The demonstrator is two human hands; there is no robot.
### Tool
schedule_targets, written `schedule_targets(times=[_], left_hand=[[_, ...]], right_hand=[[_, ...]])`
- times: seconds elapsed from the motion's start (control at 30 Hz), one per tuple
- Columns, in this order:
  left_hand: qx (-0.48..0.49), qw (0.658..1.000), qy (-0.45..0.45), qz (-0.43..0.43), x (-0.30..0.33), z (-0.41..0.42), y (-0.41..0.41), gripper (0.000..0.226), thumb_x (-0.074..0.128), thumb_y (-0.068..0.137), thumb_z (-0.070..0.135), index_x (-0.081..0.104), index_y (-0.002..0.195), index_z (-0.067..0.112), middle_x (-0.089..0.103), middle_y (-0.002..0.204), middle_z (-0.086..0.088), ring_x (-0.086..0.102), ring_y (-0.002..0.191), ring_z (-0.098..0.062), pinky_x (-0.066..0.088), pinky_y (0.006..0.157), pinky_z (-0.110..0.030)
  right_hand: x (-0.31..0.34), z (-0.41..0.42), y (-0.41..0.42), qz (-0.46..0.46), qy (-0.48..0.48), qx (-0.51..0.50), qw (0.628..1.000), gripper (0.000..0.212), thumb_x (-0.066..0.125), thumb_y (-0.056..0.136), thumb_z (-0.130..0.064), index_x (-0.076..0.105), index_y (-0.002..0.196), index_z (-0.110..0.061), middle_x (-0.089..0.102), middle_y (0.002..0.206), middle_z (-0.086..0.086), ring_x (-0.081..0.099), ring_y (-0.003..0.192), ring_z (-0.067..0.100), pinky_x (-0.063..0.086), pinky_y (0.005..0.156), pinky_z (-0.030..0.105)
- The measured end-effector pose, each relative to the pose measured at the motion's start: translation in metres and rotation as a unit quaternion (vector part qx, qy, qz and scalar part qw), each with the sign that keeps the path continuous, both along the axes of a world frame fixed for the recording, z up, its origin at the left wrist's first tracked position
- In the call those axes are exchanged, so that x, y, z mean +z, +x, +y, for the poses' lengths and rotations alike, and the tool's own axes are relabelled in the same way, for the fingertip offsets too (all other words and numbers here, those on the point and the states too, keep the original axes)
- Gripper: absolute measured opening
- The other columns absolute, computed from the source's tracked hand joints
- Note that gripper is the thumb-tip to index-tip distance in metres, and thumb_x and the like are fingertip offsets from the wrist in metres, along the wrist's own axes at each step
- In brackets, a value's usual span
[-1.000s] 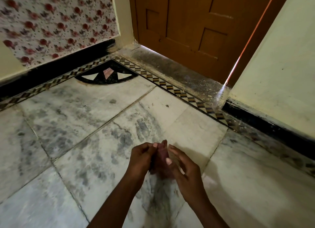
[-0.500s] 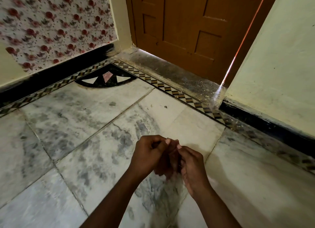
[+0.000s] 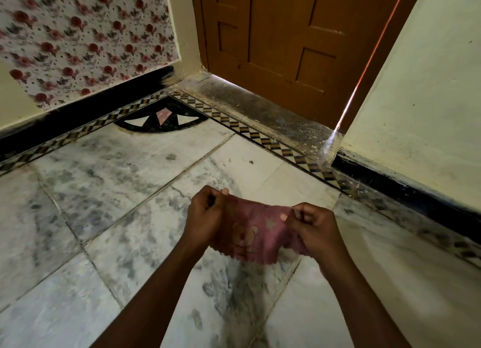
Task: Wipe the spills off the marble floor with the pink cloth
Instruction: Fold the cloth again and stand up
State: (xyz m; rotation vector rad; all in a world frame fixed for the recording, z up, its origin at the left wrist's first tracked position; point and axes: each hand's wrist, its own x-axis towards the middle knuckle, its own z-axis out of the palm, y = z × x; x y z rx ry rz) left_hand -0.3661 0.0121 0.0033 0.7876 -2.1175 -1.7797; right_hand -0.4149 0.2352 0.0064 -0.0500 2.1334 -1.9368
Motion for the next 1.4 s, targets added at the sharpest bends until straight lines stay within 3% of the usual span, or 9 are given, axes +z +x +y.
schedule_targets(times=[0.1, 0.33, 0.47, 0.67, 0.93, 1.0, 1.13, 1.27, 1.4], left_hand=[[-0.073, 0.995, 0.072, 0.005, -0.002, -0.006, 0.004, 0.024, 0.084, 0.092, 0.025, 0.062, 0.094, 0.014, 0.080, 0.077, 0.000, 0.076, 0.071, -0.014, 0.055, 0.057, -0.022], [-0.113, 0.991, -0.064, 0.020, 0.002, -0.023, 0.002, 0.037, 0.088, 0.085, 0.007, 0.071, 0.114, 0.022, 0.077, 0.083, -0.026, 0.074, 0.075, -0.032, 0.063, 0.070, -0.051], [-0.167, 0.982, -0.064, 0.057, 0.028, -0.024, -0.003, 0.038, 0.093, 0.078, 0.004, 0.075, 0.107, 0.019, 0.079, 0.078, -0.019, 0.071, 0.068, -0.019, 0.061, 0.055, -0.034], [-0.261, 0.958, -0.075, 0.091, 0.075, -0.017, -0.016, 0.041, 0.096, 0.076, 0.009, 0.072, 0.106, 0.023, 0.072, 0.071, -0.017, 0.063, 0.050, -0.024, 0.050, 0.040, -0.034], [-0.228, 0.963, -0.132, 0.060, 0.062, -0.034, -0.036, 0.037, 0.086, 0.090, 0.024, 0.065, 0.121, 0.022, 0.075, 0.091, -0.021, 0.077, 0.088, -0.033, 0.065, 0.081, -0.051], [-0.110, 0.989, -0.095, 0.035, 0.030, -0.031, -0.026, 0.029, 0.075, 0.099, 0.032, 0.067, 0.122, 0.015, 0.078, 0.104, -0.013, 0.076, 0.102, -0.030, 0.062, 0.096, -0.053], [-0.039, 0.984, 0.128, -0.116, -0.027, 0.001, 0.020, 0.055, 0.047, 0.109, 0.055, 0.070, 0.119, 0.007, 0.083, 0.092, -0.009, 0.078, 0.091, -0.032, 0.059, 0.076, -0.037], [-0.088, 0.869, 0.479, -0.088, -0.041, 0.036, 0.060, 0.067, 0.035, 0.110, 0.063, 0.055, 0.143, 0.008, 0.076, 0.122, -0.022, 0.075, 0.112, -0.042, 0.066, 0.072, -0.042], [-0.044, 0.779, 0.625, 0.019, -0.033, 0.042, 0.066, 0.083, 0.049, 0.090, 0.076, 0.074, 0.134, 0.011, 0.076, 0.129, -0.024, 0.078, 0.110, -0.041, 0.063, 0.091, -0.053]], right_hand=[[0.009, 0.008, -0.007, 0.027, 0.045, 0.016, 0.998, 0.012, 0.075, 0.096, -0.002, 0.071, 0.091, 0.008, 0.073, 0.084, 0.034, 0.072, 0.069, 0.048, 0.064, 0.067, 0.066], [0.017, 0.032, -0.020, 0.047, 0.115, 0.076, 0.989, 0.016, 0.081, 0.088, 0.003, 0.079, 0.076, -0.008, 0.076, 0.068, 0.021, 0.068, 0.053, 0.029, 0.053, 0.051, 0.030], [0.011, 0.037, -0.018, 0.009, 0.074, 0.094, 0.993, 0.019, 0.078, 0.078, 0.019, 0.067, 0.072, 0.004, 0.082, 0.086, 0.012, 0.073, 0.064, 0.038, 0.053, 0.055, 0.035], [0.011, 0.021, -0.002, -0.053, -0.027, 0.173, 0.983, 0.051, 0.094, 0.073, -0.016, 0.072, 0.118, -0.018, 0.082, 0.103, 0.014, 0.081, 0.093, 0.031, 0.064, 0.071, 0.036], [0.017, -0.023, 0.018, -0.017, -0.071, 0.158, 0.985, 0.019, 0.082, 0.089, -0.015, 0.084, 0.107, -0.011, 0.084, 0.106, 0.013, 0.081, 0.100, 0.031, 0.066, 0.086, 0.038], [0.023, -0.027, 0.019, -0.007, -0.060, 0.155, 0.986, 0.018, 0.081, 0.091, -0.006, 0.085, 0.107, -0.012, 0.084, 0.105, 0.010, 0.081, 0.100, 0.026, 0.065, 0.088, 0.036], [0.030, -0.033, 0.024, 0.006, -0.028, 0.140, 0.990, 0.028, 0.083, 0.087, 0.000, 0.084, 0.106, -0.020, 0.085, 0.106, -0.001, 0.080, 0.106, 0.019, 0.061, 0.094, 0.036], [0.030, -0.031, 0.034, -0.019, -0.105, 0.158, 0.982, 0.040, 0.082, 0.088, 0.001, 0.082, 0.116, -0.026, 0.083, 0.118, 0.005, 0.078, 0.115, 0.027, 0.064, 0.098, 0.043], [0.030, -0.025, 0.035, -0.021, -0.122, 0.155, 0.980, 0.047, 0.082, 0.089, -0.004, 0.081, 0.112, -0.045, 0.083, 0.118, 0.001, 0.080, 0.110, 0.022, 0.067, 0.084, 0.035]])
